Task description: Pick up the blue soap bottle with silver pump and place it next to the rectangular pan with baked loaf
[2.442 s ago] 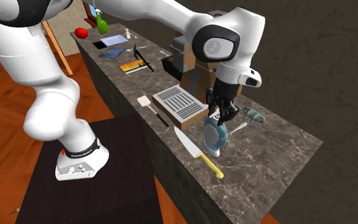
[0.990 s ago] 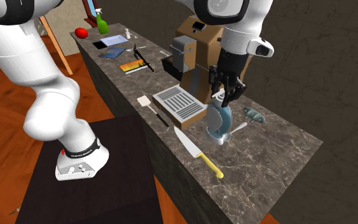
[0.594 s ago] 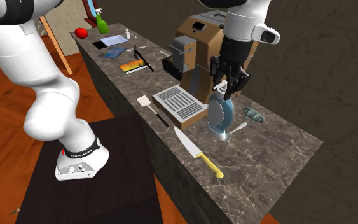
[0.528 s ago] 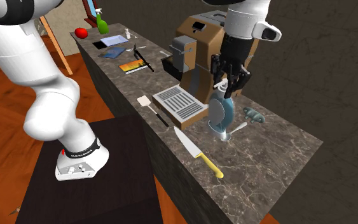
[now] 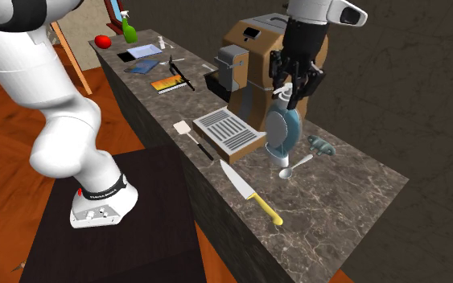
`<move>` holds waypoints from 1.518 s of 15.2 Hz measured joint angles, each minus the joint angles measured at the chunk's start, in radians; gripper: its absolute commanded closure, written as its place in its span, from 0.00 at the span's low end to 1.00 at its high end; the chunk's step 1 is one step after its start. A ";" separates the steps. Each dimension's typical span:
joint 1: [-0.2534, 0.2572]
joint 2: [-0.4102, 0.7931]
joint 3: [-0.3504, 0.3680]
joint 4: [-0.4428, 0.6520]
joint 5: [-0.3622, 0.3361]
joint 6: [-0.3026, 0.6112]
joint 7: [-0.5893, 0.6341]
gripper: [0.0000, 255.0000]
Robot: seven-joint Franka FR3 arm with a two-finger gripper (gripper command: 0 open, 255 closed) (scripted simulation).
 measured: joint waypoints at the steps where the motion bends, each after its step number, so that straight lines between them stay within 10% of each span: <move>1: 0.000 0.001 0.000 0.013 0.000 -0.011 -0.001 1.00; 23: -0.014 0.154 -0.008 0.526 0.018 -0.371 -0.038 1.00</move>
